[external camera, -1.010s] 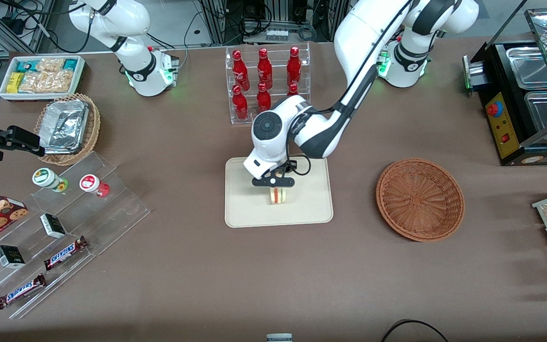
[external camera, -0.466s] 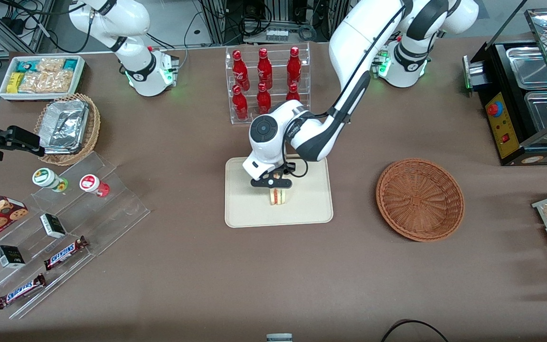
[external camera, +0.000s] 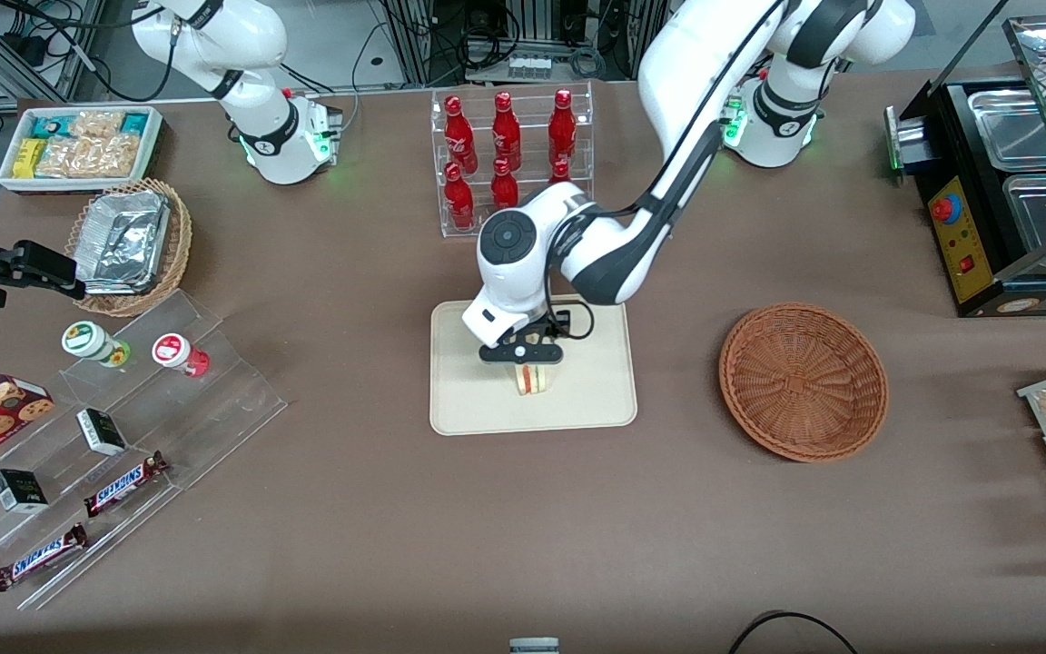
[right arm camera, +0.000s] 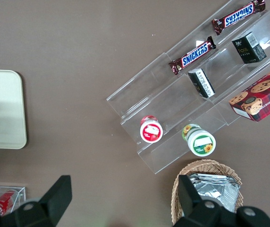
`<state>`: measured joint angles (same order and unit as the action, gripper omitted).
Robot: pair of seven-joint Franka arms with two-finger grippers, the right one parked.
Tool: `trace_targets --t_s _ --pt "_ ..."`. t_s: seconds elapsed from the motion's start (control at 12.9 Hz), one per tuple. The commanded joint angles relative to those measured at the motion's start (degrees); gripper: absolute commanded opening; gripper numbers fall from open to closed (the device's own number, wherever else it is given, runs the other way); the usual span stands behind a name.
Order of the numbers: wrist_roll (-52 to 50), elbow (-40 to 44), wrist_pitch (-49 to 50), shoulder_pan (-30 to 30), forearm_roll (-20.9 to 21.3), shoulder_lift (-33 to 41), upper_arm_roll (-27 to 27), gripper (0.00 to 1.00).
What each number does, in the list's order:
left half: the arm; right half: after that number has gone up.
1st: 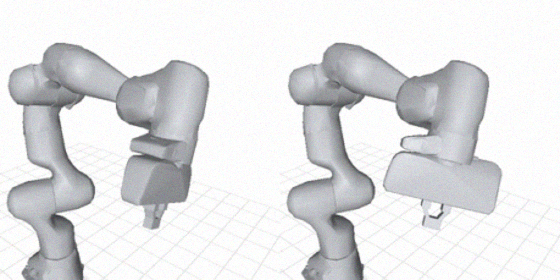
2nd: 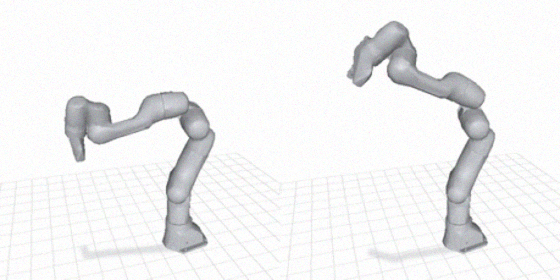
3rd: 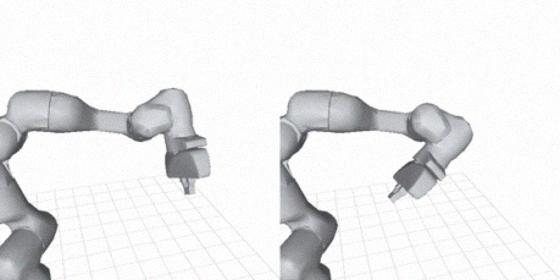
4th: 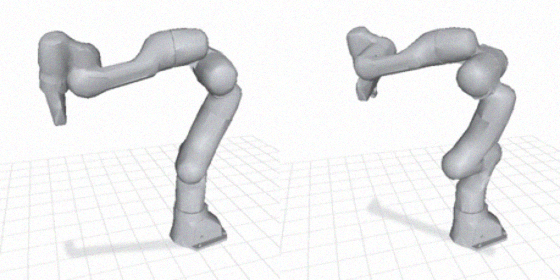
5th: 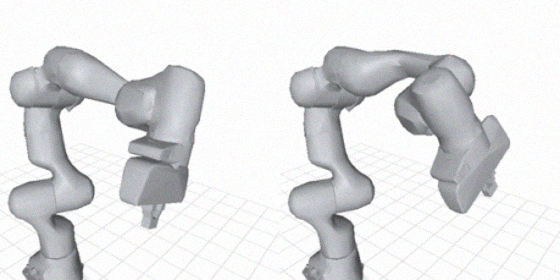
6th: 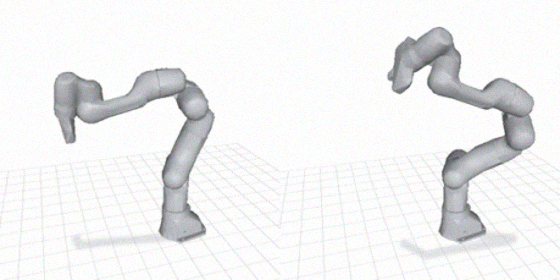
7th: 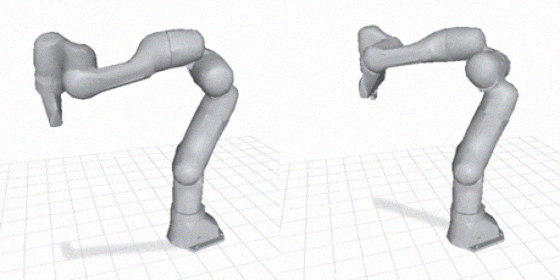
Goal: Place sandwich from basket to tray
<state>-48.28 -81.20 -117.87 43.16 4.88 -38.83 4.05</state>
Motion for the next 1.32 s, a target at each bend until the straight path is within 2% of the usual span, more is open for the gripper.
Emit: trace_targets --t_s 0.0,0.23,0.47,0.62,0.93,1.24 --pt "-0.5 -1.2 8.7 -4.1 -1.2 8.6 -0.1 1.00" --pt "0.7 -1.6 17.7 -9.4 -1.8 16.1 0.0 1.00" --pt "8.2 -1.6 27.2 -14.5 -2.2 23.2 0.0 1.00" --pt "10.9 -1.9 33.0 -18.4 -5.0 27.4 0.0 1.00" --pt "23.2 -2.9 41.6 -26.6 -5.6 35.8 -0.1 1.00" --pt "36.2 -4.8 45.6 -35.1 -5.6 41.7 -0.1 1.00"
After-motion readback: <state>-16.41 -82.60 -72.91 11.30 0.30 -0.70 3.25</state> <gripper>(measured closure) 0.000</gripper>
